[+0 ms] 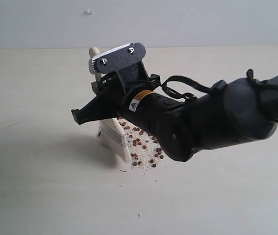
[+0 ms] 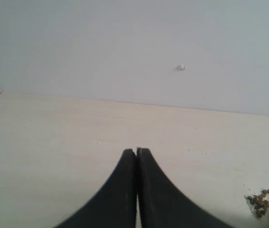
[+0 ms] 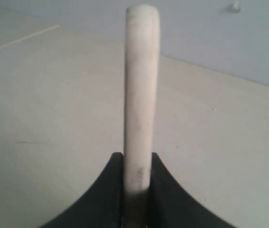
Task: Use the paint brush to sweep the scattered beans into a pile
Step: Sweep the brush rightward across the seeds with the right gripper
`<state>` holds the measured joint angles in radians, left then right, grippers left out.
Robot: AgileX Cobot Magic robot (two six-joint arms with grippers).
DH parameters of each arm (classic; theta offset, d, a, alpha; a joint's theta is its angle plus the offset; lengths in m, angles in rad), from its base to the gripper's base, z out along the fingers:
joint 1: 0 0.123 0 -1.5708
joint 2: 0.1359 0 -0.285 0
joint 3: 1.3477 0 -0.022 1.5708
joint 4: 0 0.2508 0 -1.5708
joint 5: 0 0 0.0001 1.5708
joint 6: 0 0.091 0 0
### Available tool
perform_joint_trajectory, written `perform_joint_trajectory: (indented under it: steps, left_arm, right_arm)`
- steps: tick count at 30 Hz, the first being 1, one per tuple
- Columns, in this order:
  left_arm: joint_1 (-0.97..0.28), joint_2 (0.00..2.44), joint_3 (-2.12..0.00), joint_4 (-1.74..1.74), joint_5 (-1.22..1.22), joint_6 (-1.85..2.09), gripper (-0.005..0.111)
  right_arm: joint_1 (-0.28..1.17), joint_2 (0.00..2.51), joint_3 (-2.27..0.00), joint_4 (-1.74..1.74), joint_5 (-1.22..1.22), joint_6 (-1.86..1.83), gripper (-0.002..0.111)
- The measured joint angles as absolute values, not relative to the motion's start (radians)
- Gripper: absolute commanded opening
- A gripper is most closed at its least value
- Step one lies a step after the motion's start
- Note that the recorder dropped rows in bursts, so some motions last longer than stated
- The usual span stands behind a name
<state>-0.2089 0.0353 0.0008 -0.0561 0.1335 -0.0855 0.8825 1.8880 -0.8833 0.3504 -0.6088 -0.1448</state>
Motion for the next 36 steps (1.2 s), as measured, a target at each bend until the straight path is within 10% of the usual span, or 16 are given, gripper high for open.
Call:
perform_joint_trajectory:
  steps: [24, 36]
  left_arm:
    - [-0.209, 0.035, 0.001, -0.056, 0.133, -0.085, 0.000]
    - [-0.209, 0.035, 0.001, -0.056, 0.133, -0.085, 0.000]
  right_arm:
    - [0.883, 2.079, -1.107, 0.515, -0.684, 0.311, 0.000]
    - [0.883, 2.097, -1.155, 1.110, -0.632, -0.237, 0.000]
